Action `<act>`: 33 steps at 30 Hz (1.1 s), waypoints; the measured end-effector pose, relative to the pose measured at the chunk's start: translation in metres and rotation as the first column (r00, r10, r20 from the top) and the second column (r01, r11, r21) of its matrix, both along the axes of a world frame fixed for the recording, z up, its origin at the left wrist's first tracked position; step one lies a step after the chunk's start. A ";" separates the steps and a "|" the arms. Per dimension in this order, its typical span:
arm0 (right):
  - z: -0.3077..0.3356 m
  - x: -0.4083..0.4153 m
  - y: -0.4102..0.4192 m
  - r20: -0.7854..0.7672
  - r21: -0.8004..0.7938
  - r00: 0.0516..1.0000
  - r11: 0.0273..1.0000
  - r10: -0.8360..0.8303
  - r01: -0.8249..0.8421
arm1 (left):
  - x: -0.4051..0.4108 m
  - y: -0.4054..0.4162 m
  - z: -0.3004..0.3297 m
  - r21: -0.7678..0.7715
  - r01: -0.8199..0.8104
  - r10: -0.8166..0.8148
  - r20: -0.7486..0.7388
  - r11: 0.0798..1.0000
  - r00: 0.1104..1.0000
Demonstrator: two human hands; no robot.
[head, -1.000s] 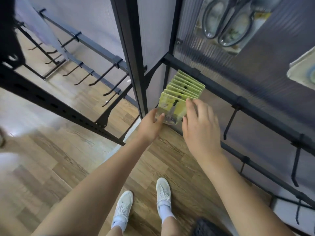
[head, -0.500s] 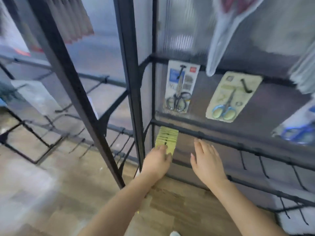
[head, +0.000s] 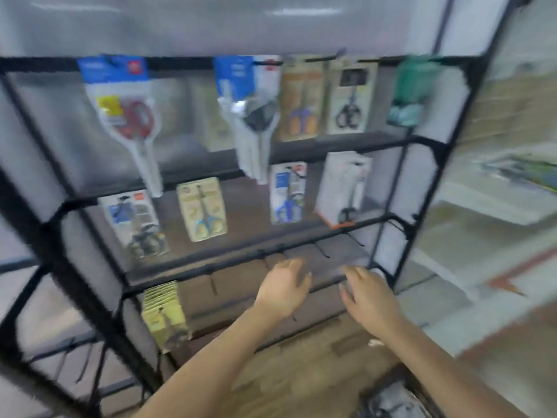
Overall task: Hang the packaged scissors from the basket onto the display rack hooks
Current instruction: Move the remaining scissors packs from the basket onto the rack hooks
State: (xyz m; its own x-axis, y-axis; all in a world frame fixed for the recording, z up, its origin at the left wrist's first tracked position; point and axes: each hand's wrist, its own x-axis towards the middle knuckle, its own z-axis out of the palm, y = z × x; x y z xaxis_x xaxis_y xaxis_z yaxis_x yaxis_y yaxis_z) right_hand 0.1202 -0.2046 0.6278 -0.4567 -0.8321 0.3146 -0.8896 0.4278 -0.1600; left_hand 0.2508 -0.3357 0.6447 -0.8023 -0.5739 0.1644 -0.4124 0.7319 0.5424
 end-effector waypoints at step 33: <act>-0.327 -0.058 0.393 0.607 0.447 0.009 0.350 -0.795 0.823 | -0.255 0.307 -0.338 0.480 0.491 -0.685 0.568 0.727 0.457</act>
State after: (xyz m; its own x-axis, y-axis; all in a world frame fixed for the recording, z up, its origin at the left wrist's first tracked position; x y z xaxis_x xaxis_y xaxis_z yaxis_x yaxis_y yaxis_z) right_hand 0.0621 0.1883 0.3008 -0.8674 0.2275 -0.4425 0.4353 0.7777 -0.4535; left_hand -0.0044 -0.0288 0.3062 -0.7707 0.1421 -0.6211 -0.2310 0.8462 0.4801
